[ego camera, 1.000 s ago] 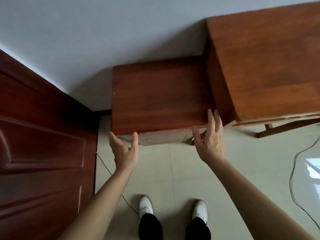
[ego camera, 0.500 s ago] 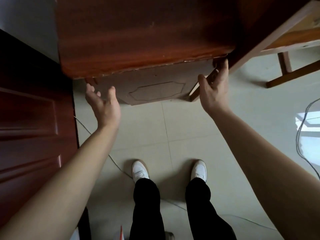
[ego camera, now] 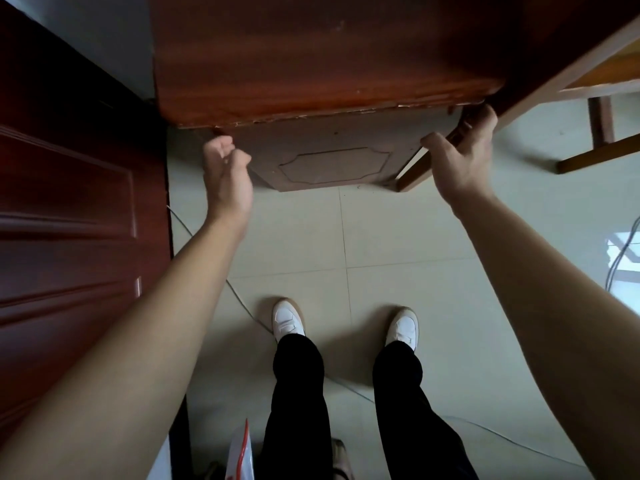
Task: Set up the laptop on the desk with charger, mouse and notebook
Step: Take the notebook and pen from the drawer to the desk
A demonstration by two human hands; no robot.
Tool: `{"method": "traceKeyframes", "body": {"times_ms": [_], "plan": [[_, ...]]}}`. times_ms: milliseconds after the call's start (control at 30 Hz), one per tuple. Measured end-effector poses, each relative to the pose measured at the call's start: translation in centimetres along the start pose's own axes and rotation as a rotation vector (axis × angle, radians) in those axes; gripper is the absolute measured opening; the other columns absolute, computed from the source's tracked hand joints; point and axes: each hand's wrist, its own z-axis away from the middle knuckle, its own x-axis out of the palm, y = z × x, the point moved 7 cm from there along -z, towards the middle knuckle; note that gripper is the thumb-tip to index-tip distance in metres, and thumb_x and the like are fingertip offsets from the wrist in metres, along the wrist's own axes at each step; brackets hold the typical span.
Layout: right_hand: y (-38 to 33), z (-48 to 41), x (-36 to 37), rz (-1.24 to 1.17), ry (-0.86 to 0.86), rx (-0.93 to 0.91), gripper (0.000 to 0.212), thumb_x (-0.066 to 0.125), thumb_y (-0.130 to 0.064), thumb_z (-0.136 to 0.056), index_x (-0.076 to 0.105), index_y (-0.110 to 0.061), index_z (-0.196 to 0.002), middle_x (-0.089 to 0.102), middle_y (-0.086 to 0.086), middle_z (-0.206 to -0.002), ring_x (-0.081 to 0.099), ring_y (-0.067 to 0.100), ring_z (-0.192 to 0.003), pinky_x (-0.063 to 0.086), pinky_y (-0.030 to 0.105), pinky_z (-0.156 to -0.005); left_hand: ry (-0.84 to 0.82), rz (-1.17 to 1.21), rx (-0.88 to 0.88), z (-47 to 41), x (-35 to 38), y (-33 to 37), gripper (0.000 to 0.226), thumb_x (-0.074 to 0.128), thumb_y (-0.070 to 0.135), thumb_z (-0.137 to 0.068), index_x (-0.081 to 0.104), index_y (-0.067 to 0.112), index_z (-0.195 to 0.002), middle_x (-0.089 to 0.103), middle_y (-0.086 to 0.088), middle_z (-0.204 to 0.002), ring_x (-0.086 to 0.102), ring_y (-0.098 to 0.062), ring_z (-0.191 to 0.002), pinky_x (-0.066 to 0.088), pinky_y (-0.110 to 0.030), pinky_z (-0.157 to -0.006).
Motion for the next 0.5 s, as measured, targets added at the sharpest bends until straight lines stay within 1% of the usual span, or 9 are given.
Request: {"method": "traceKeyframes", "body": {"times_ms": [67, 133, 200, 267, 333, 367, 400, 467, 500], "plan": [[0.1, -0.1, -0.3, 0.049, -0.025, -0.015, 0.079, 0.062, -0.03, -0.078, 0.03, -0.008, -0.146, 0.049, 0.01, -0.142, 0.048, 0.025, -0.131, 0.041, 0.048, -0.108, -0.027, -0.033, 0.018, 0.9, 1.5, 0.4, 0.048, 0.048, 0.024, -0.08, 0.039, 0.011, -0.126, 0.035, -0.009, -0.132, 0.045, -0.019, -0.114, 0.042, -0.02, -0.087], [0.3, -0.4, -0.5, 0.083, -0.059, -0.03, 0.08, 0.064, -0.03, -0.08, 0.028, -0.008, -0.148, 0.047, 0.008, -0.144, 0.045, 0.024, -0.134, 0.039, 0.048, -0.111, 0.127, 0.093, -0.057, 1.1, 1.6, 0.9, 0.043, 0.047, 0.011, -0.088, 0.035, 0.005, -0.13, 0.032, -0.016, -0.139, 0.046, -0.023, -0.112, 0.043, -0.026, -0.083], [0.4, -0.5, -0.5, 0.091, -0.096, -0.051, 0.086, 0.065, -0.029, -0.081, 0.022, -0.007, -0.152, 0.042, 0.01, -0.15, 0.042, 0.025, -0.139, 0.037, 0.047, -0.113, 0.263, 0.155, -0.101, 0.6, 0.7, 1.2, 0.053, 0.048, 0.004, -0.092, 0.028, 0.004, -0.141, 0.03, -0.015, -0.148, 0.044, -0.024, -0.124, 0.04, -0.023, -0.09], [0.4, -0.5, -0.2, 0.079, -0.132, -0.049, 0.097, 0.064, -0.033, -0.078, 0.012, -0.006, -0.156, 0.032, 0.013, -0.159, 0.034, 0.026, -0.147, 0.034, 0.046, -0.117, 0.21, 0.145, -0.149, -0.7, 0.3, 1.0, 0.071, 0.05, 0.002, -0.09, 0.017, 0.008, -0.153, 0.023, -0.01, -0.159, 0.034, -0.023, -0.14, 0.032, -0.024, -0.107], [0.3, -0.5, 0.3, 0.043, -0.135, -0.044, 0.104, 0.063, -0.036, -0.075, 0.007, -0.005, -0.157, 0.025, 0.016, -0.163, 0.028, 0.026, -0.15, 0.03, 0.045, -0.12, 0.114, 0.114, -0.204, -1.5, -0.1, 0.4, 0.083, 0.053, 0.002, -0.086, 0.011, 0.012, -0.157, 0.021, -0.005, -0.162, 0.033, -0.022, -0.143, 0.028, -0.035, -0.116], [0.1, -0.5, 0.5, 0.02, -0.113, -0.045, 0.105, 0.063, -0.036, -0.075, 0.006, -0.004, -0.157, 0.025, 0.016, -0.163, 0.028, 0.026, -0.15, 0.029, 0.044, -0.121, 0.1, 0.094, -0.208, -1.8, -0.4, 0.2, 0.083, 0.053, 0.002, -0.083, 0.016, 0.011, -0.156, 0.027, -0.005, -0.16, 0.038, -0.023, -0.14, 0.032, -0.04, -0.116], [0.1, -0.4, 0.6, -0.004, -0.078, -0.044, 0.104, 0.063, -0.037, -0.075, 0.007, -0.003, -0.157, 0.025, 0.015, -0.163, 0.028, 0.025, -0.15, 0.028, 0.043, -0.121, 0.116, 0.072, -0.195, -1.8, -0.8, 0.1, 0.077, 0.053, 0.002, -0.079, 0.025, 0.009, -0.151, 0.038, -0.007, -0.151, 0.047, -0.022, -0.131, 0.038, -0.039, -0.112], [0.2, 0.0, 0.3, -0.06, 0.014, -0.025, 0.098, 0.063, -0.039, -0.08, 0.013, -0.003, -0.156, 0.031, 0.012, -0.16, 0.032, 0.021, -0.147, 0.029, 0.04, -0.12, 0.181, 0.047, -0.147, -1.1, -1.7, 0.1, 0.06, 0.051, 0.003, -0.073, 0.04, 0.006, -0.132, 0.053, -0.003, -0.123, 0.056, -0.016, -0.103, 0.045, -0.018, -0.091], [0.3, 0.4, 0.0, -0.097, 0.05, -0.016, 0.093, 0.063, -0.041, -0.084, 0.017, -0.003, -0.155, 0.034, 0.012, -0.158, 0.035, 0.021, -0.145, 0.031, 0.039, -0.119, 0.192, 0.038, -0.114, -0.6, -1.8, -0.1, 0.054, 0.05, 0.003, -0.073, 0.041, 0.006, -0.126, 0.053, -0.002, -0.118, 0.055, -0.015, -0.099, 0.044, -0.01, -0.081]]}}
